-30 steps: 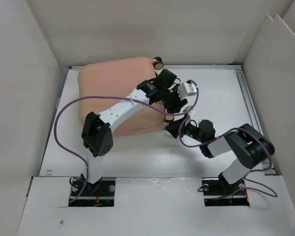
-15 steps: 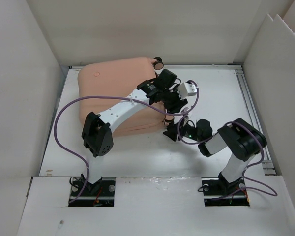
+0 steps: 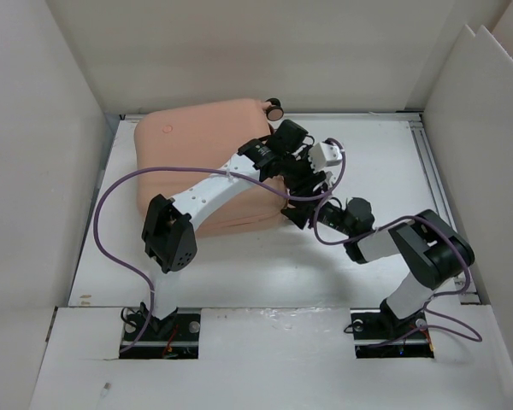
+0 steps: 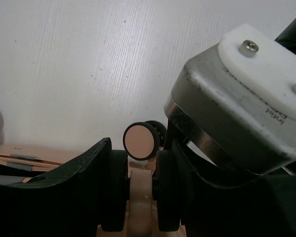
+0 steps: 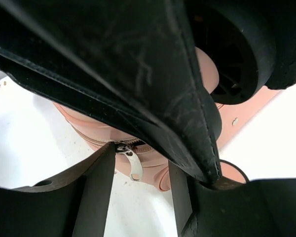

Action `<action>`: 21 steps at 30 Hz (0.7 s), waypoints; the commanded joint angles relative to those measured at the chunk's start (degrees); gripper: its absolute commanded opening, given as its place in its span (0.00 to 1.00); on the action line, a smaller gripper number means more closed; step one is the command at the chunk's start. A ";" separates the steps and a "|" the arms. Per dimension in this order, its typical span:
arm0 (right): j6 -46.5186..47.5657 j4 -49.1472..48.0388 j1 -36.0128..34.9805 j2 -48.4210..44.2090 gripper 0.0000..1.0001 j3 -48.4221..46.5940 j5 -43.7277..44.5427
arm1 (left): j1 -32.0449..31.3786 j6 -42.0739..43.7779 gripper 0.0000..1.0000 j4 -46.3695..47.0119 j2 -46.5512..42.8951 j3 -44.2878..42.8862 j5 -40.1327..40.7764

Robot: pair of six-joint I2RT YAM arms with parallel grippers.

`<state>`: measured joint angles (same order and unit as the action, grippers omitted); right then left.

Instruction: Pack the luggage

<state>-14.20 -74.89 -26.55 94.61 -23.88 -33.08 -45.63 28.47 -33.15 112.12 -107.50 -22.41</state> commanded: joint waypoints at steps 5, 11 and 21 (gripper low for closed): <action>1.27 -4.23 -0.35 -0.21 0.51 -1.70 -3.13 | 0.27 -1.40 0.00 -1.13 -4.62 -3.68 0.35; 3.21 0.53 0.18 -3.20 0.55 0.24 -3.75 | 0.27 -1.40 0.00 -1.13 -4.62 -3.68 0.35; 4.26 4.84 0.18 -4.34 0.62 0.40 -0.94 | 0.27 -0.88 0.00 -1.13 -4.62 -3.68 0.35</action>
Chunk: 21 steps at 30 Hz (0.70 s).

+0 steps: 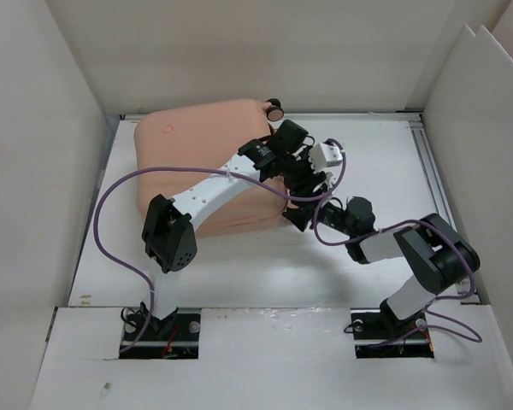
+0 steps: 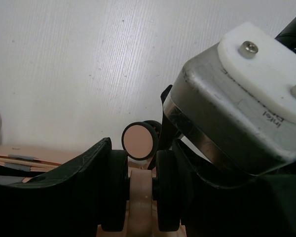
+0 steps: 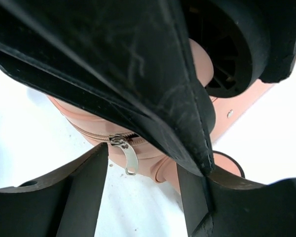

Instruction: Pack the luggage

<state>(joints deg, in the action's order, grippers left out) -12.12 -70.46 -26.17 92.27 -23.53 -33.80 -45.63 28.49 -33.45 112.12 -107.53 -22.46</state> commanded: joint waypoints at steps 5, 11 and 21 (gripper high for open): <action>2.72 1.46 -0.72 -2.53 0.63 1.12 0.93 | 0.27 -0.89 0.00 -0.83 -4.62 -3.66 0.40; 1.66 -1.43 -1.25 -1.31 0.63 0.59 0.40 | 0.27 -0.89 0.00 -0.83 -4.62 -3.66 0.40; -2.11 -7.32 -2.30 5.02 0.34 0.05 0.40 | 0.27 -0.37 0.00 -0.83 -4.62 -3.66 0.40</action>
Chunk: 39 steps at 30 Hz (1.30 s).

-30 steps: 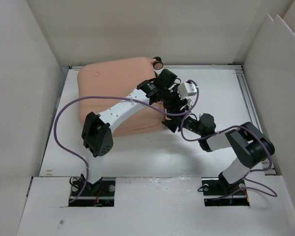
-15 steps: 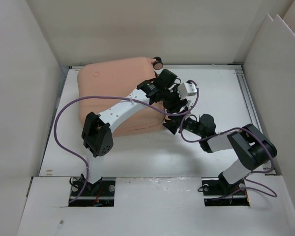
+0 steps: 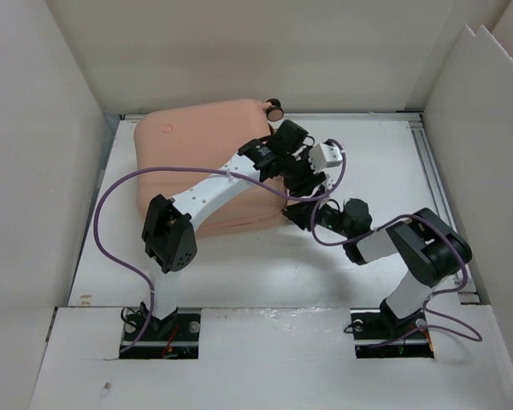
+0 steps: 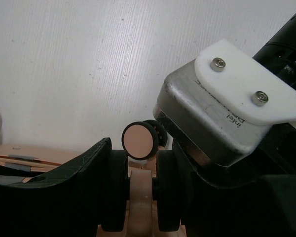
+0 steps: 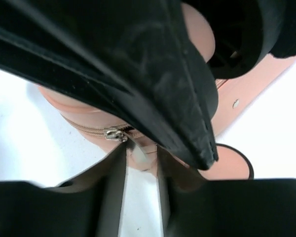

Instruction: Pack the luggage

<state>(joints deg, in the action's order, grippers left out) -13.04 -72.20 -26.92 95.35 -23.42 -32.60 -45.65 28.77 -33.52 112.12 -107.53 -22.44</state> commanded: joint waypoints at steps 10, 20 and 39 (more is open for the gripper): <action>-3.49 -12.43 -1.56 3.09 0.22 2.50 -0.80 | 0.30 -0.65 0.00 -0.76 -4.62 -3.13 0.38; -2.96 -9.18 -1.56 -0.43 0.42 0.92 -0.27 | 0.30 -0.65 0.00 -0.76 -4.62 -3.13 0.90; -2.34 -4.44 -1.56 0.19 0.14 -2.51 -2.38 | 0.30 -0.12 0.00 -1.29 -5.15 -2.60 0.90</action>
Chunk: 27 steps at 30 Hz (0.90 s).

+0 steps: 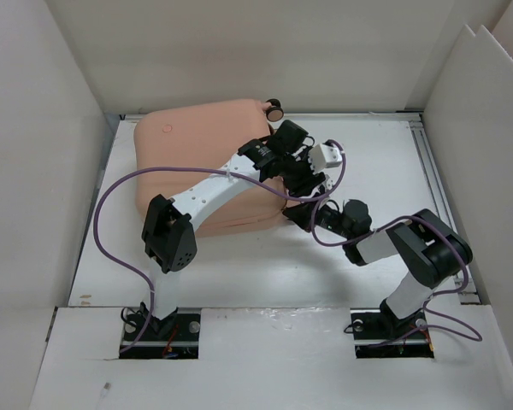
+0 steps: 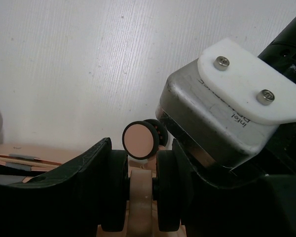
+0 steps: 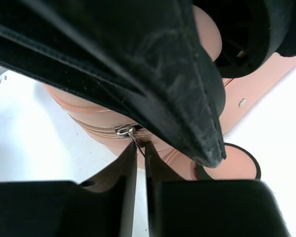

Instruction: Pack the luggage

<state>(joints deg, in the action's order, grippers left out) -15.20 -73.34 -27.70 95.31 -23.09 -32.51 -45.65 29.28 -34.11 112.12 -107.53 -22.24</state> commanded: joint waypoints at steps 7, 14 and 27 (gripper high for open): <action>-1.23 -2.77 -0.77 1.99 0.02 -2.84 -5.81 | 0.30 -0.63 0.00 -0.70 -5.15 -2.60 0.71; -1.76 -3.31 -0.77 1.47 0.00 -1.97 -1.43 | 0.30 -0.63 0.00 -0.70 -5.15 -2.60 0.71; -5.62 8.22 2.83 -1.62 0.00 -0.99 21.35 | 0.82 8.77 0.00 -14.39 -13.32 3.72 -10.71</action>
<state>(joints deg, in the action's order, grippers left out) -19.81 -68.12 -27.77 93.34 -23.22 -23.46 -45.30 34.24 -35.66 108.99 -104.55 -26.79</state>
